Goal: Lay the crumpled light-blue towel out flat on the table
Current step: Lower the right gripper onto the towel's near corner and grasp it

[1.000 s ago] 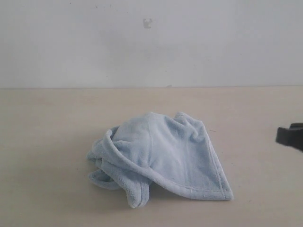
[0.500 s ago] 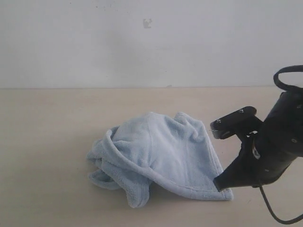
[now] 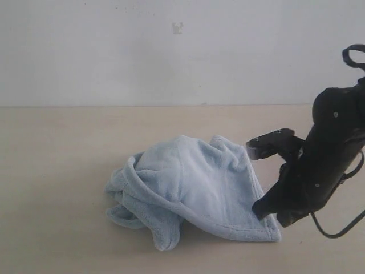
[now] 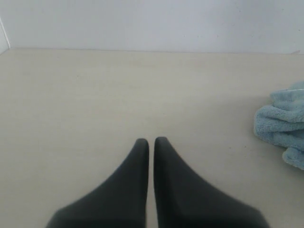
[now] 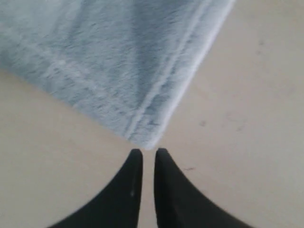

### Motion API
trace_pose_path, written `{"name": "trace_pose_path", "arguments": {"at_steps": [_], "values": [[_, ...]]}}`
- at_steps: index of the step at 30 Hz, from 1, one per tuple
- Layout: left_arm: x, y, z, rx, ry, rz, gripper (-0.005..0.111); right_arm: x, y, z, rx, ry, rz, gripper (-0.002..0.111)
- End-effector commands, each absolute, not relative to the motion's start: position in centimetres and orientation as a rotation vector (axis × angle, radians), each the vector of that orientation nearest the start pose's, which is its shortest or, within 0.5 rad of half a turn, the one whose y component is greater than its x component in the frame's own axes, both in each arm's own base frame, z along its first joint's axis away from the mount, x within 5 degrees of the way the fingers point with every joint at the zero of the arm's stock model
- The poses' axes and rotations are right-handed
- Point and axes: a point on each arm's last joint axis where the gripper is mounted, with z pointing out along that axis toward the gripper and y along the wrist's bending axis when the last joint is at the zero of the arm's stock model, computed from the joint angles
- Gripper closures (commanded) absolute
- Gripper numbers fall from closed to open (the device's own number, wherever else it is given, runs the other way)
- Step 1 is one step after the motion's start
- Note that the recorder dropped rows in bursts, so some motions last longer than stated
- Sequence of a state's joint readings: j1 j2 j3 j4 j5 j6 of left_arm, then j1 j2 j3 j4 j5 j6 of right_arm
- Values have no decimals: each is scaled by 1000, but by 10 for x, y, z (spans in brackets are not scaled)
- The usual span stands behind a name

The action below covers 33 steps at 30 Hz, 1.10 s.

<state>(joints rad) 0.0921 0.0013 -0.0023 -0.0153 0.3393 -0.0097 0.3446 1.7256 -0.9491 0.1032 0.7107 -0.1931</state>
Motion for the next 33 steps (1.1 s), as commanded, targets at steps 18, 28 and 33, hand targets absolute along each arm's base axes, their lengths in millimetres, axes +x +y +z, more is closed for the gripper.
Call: {"name": "trace_pose_path", "arguments": {"at_steps": [18,28,33], "values": [[53,5,183,-100,1819,52,103,303,105,123,-637,2913,250,70],[53,5,183,-100,1819,52,103,302,105,121,-639,2927,262,108],[53,5,183,-100,1819,52,103,306,111,141,-584,2914,347,108]]}}
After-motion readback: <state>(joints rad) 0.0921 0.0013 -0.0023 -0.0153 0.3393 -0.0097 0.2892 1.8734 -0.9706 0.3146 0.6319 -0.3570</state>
